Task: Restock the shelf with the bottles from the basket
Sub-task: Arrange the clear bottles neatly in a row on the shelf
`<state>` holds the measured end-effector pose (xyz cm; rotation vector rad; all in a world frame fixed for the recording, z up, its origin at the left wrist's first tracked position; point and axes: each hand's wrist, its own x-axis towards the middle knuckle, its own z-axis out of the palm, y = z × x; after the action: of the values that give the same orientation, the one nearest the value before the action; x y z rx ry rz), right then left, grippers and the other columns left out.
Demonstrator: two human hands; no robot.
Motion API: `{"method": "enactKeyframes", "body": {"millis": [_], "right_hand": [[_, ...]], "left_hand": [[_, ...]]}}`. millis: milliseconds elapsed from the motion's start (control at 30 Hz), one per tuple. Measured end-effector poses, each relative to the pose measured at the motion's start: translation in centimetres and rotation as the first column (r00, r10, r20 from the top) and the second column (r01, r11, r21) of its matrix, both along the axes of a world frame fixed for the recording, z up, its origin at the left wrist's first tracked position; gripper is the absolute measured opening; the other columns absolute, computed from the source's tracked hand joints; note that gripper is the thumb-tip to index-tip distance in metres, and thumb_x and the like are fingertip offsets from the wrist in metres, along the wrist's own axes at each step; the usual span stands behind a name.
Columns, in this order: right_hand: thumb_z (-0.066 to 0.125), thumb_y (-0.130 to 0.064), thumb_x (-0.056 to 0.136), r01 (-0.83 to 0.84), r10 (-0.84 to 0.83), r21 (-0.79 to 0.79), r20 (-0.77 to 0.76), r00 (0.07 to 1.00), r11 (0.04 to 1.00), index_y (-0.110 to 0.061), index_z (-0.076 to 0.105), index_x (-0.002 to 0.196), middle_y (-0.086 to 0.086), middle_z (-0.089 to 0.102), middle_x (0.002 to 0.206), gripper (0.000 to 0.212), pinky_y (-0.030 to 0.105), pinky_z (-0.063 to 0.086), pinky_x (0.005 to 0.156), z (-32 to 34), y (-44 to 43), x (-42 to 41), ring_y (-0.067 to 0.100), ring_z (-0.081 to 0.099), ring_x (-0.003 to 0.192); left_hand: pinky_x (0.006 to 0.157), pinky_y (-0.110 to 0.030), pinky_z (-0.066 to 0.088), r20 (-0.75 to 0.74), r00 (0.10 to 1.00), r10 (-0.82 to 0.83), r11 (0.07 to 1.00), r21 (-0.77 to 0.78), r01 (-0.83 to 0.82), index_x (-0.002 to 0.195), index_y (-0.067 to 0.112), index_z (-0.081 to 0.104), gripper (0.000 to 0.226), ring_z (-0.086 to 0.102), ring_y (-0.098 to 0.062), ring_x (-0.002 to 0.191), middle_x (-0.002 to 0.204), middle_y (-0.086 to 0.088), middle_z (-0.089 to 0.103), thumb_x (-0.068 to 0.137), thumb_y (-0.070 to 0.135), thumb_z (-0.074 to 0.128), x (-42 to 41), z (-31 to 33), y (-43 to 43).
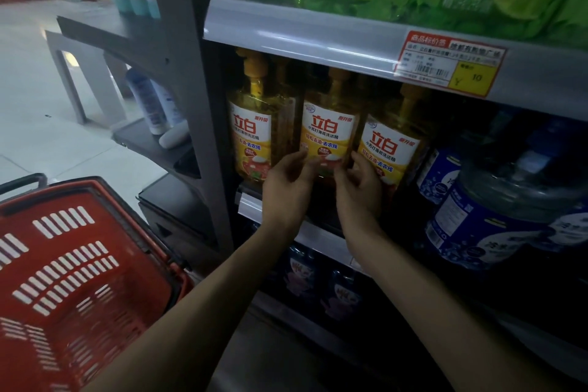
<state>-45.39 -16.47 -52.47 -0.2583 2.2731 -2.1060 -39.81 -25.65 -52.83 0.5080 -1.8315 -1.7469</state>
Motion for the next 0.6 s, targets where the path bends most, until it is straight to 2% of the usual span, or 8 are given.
{"method": "enactKeyframes", "body": {"millis": [33, 100, 167, 267, 367, 400, 500, 600], "right_hand": [[0.062, -0.021, 0.100, -0.008, 0.008, 0.014, 0.011, 1.000, 1.000, -0.025, 0.054, 0.140, -0.002, 0.061, 0.135, 0.042, 0.015, 0.049, 0.082, 0.3, 0.0, 0.2, 0.014, 0.059, 0.122], [0.063, -0.014, 0.098, -0.069, 0.067, 0.044, 0.041, 0.997, 0.997, -0.027, 0.057, 0.136, -0.004, 0.063, 0.133, 0.041, 0.029, 0.055, 0.092, 0.7, -0.1, 0.7, 0.015, 0.060, 0.122], [0.062, -0.005, 0.096, -0.183, 0.179, 0.076, 0.056, 0.982, 0.980, -0.029, 0.057, 0.136, -0.004, 0.062, 0.136, 0.047, 0.040, 0.053, 0.102, 0.9, -0.2, 1.3, 0.015, 0.057, 0.125], [0.061, 0.001, 0.094, -0.331, 0.317, 0.123, 0.117, 0.941, 0.936, -0.028, 0.052, 0.143, 0.001, 0.056, 0.143, 0.058, 0.036, 0.052, 0.102, 1.3, -0.7, 2.2, 0.019, 0.054, 0.128], [0.062, 0.006, 0.091, -0.424, 0.404, 0.100, 0.172, 0.898, 0.900, -0.032, 0.048, 0.147, 0.004, 0.052, 0.147, 0.069, 0.039, 0.051, 0.105, 1.2, -1.6, 2.9, 0.021, 0.053, 0.131], [0.060, 0.009, 0.091, -0.445, 0.424, 0.098, 0.181, 0.887, 0.890, -0.033, 0.046, 0.148, 0.005, 0.050, 0.148, 0.073, 0.041, 0.050, 0.106, 1.1, -1.9, 3.1, 0.021, 0.052, 0.132], [0.053, 0.019, 0.088, -0.481, 0.456, 0.121, 0.185, 0.870, 0.868, -0.034, 0.042, 0.151, 0.005, 0.047, 0.151, 0.083, 0.036, 0.051, 0.105, 1.2, -2.6, 3.3, 0.021, 0.049, 0.136], [0.052, 0.018, 0.090, -0.485, 0.463, 0.102, 0.185, 0.867, 0.869, -0.034, 0.038, 0.153, 0.003, 0.044, 0.154, 0.083, 0.037, 0.051, 0.105, 1.4, -3.1, 3.3, 0.021, 0.048, 0.138]], "left_hand": [[0.094, -0.029, 0.056, -0.016, 0.999, 0.047, 0.999, -0.017, -0.047, 0.128, 0.024, 0.067, 0.028, 0.067, 0.004, 0.104, 0.114, 0.014, 0.073, 0.102, 0.034, 0.063, 0.4, 0.1, -0.1], [0.088, -0.027, 0.056, -0.044, 0.989, 0.142, 0.990, -0.020, -0.143, 0.119, 0.026, 0.068, 0.018, 0.067, 0.007, 0.098, 0.107, 0.016, 0.072, 0.103, 0.028, 0.061, 1.3, 0.4, -0.6], [0.091, -0.034, 0.058, -0.061, 0.976, 0.210, 0.978, 0.015, -0.209, 0.117, 0.027, 0.067, 0.016, 0.067, 0.000, 0.101, 0.108, 0.015, 0.071, 0.102, 0.027, 0.061, 2.1, 0.6, -1.4], [0.095, -0.039, 0.058, -0.061, 0.967, 0.247, 0.968, 0.064, -0.244, 0.121, 0.031, 0.061, 0.020, 0.065, -0.006, 0.106, 0.108, 0.015, 0.066, 0.101, 0.028, 0.062, 3.1, 0.4, -2.2], [0.085, -0.024, 0.054, -0.068, 0.973, 0.222, 0.972, 0.097, -0.215, 0.141, 0.027, 0.053, 0.040, 0.062, -0.001, 0.107, 0.110, 0.019, 0.062, 0.102, 0.025, 0.062, 3.6, 0.4, -2.8], [0.083, -0.019, 0.051, -0.073, 0.975, 0.212, 0.973, 0.112, -0.203, 0.141, 0.029, 0.054, 0.040, 0.063, 0.000, 0.107, 0.109, 0.021, 0.062, 0.102, 0.024, 0.062, 3.6, 0.4, -3.0], [0.086, -0.019, 0.050, -0.050, 0.983, 0.178, 0.978, 0.121, -0.171, 0.117, 0.050, 0.057, 0.032, 0.067, 0.007, 0.103, 0.102, 0.027, 0.070, 0.102, 0.022, 0.062, 3.7, 0.2, -3.6], [0.087, -0.018, 0.051, -0.040, 0.989, 0.139, 0.987, 0.086, -0.135, 0.109, 0.055, 0.058, 0.035, 0.067, 0.013, 0.100, 0.099, 0.034, 0.072, 0.102, 0.021, 0.060, 3.9, 0.2, -3.6]]}}
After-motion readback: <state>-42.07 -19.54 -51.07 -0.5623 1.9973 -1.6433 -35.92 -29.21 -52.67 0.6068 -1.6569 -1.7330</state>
